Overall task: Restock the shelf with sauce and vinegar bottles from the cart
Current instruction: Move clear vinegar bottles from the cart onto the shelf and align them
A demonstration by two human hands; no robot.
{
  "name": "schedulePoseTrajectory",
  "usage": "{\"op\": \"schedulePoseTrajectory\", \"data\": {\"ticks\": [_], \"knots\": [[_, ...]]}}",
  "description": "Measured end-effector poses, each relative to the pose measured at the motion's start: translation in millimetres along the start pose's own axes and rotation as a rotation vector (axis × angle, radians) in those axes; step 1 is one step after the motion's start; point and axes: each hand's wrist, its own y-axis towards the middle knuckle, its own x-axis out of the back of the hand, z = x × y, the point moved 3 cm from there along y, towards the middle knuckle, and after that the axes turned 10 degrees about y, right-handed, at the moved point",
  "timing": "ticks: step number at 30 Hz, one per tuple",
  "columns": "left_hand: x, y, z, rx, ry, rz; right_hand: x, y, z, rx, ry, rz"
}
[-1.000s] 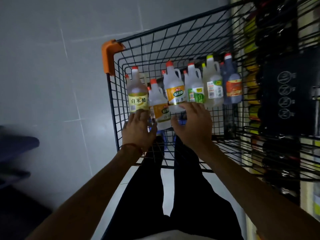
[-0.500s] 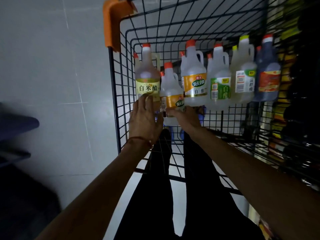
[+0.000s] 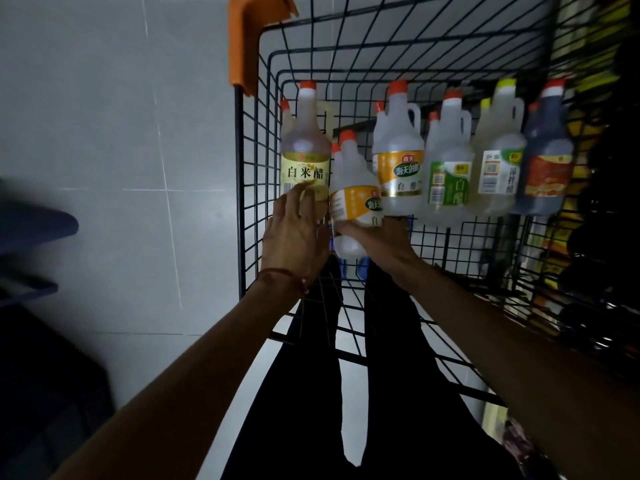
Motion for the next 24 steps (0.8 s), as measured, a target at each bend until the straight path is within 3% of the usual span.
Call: {"op": "schedulePoseTrajectory", "data": {"ticks": [8,13,18,24], "knots": [[5.0,17.6,-7.2,0.14,-0.05,0.026,61.4,-34.7,20.1,0.232,-0.271,-0.219],[1.2,45.5,-13.9,0.322,-0.148,0.011,95.4,-21.4,40.3,0.312,-0.357,-0.259],[-8.7,61.5,-25.0,0.498,-0.109,-0.054,107.0,-5.6,46.7,0.31,-0.46,-0.245],[-14.9,77.2,-28.7,0.562,-0.156,-0.108,109.8,5.3,53.5,0.242,-0.597,-0.192]]}}
